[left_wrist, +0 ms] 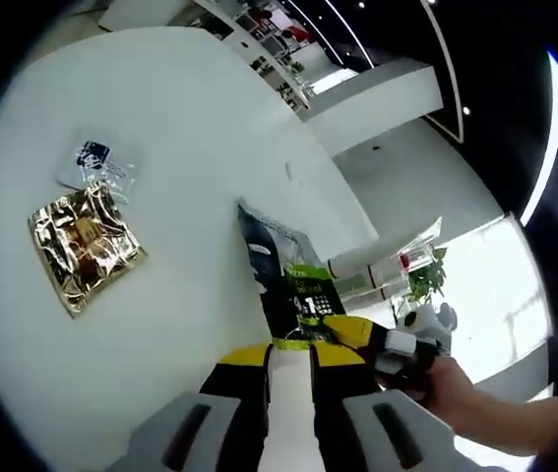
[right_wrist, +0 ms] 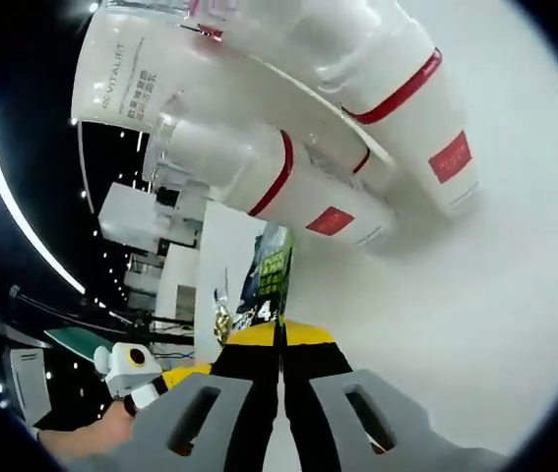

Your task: Arrange the skincare products in the storage area until every visible bottle or jar stands upright without overlapping.

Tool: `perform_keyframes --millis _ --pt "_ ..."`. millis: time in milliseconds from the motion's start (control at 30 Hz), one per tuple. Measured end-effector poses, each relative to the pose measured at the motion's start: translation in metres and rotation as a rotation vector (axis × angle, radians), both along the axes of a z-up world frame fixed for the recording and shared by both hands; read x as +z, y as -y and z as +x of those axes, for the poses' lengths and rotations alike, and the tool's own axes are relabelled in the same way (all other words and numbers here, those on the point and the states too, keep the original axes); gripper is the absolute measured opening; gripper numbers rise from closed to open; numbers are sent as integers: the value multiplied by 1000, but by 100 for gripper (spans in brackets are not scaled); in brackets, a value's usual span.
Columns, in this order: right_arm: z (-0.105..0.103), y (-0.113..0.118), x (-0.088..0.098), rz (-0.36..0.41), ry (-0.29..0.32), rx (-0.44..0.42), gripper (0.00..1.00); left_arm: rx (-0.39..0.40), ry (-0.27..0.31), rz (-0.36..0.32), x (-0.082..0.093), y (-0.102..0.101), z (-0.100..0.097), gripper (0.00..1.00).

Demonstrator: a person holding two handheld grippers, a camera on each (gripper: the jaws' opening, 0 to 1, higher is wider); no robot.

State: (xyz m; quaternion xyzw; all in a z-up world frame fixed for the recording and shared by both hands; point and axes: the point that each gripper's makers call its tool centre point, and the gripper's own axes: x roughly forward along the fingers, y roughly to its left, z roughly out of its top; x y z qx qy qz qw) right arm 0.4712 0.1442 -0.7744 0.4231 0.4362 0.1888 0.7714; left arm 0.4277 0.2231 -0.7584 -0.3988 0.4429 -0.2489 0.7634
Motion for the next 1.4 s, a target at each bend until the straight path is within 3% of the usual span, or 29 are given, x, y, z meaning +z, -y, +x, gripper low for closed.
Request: perform_keyframes --millis 167,267,433,667,767,900,967,1100,1233,1300,1400 --pt "2 5 -5 -26 -5 -10 0 -15 1 -23 7 4 -17 14" --pt "6 5 -2 21 -18 -70 0 -11 1 -49 13 5 -26 14" --pt "6 3 -6 16 -29 -77 0 -26 0 -62 20 4 -43 14" --pt "3 10 -13 -82 -20 -62 3 -15 1 -61 25 -10 -53 14" --pt "3 14 -10 -89 -14 -66 4 -24 7 -51 27 -13 -56 14" --pt "3 18 -8 -106 -10 -82 16 -30 19 -41 31 -18 -58 14" --pt "1 20 -6 -130 -2 -73 15 -28 23 -36 32 -22 -58 14" --pt "-2 32 -1 -210 44 -68 17 -44 57 31 30 -33 -55 14" --pt "-11 43 5 -278 91 -46 28 -69 90 99 30 -47 -47 15" --pt "-18 44 9 -285 100 -33 31 -74 108 127 32 -54 -41 16" --pt "-29 46 22 -300 162 -13 34 -90 149 186 33 -67 -29 19"
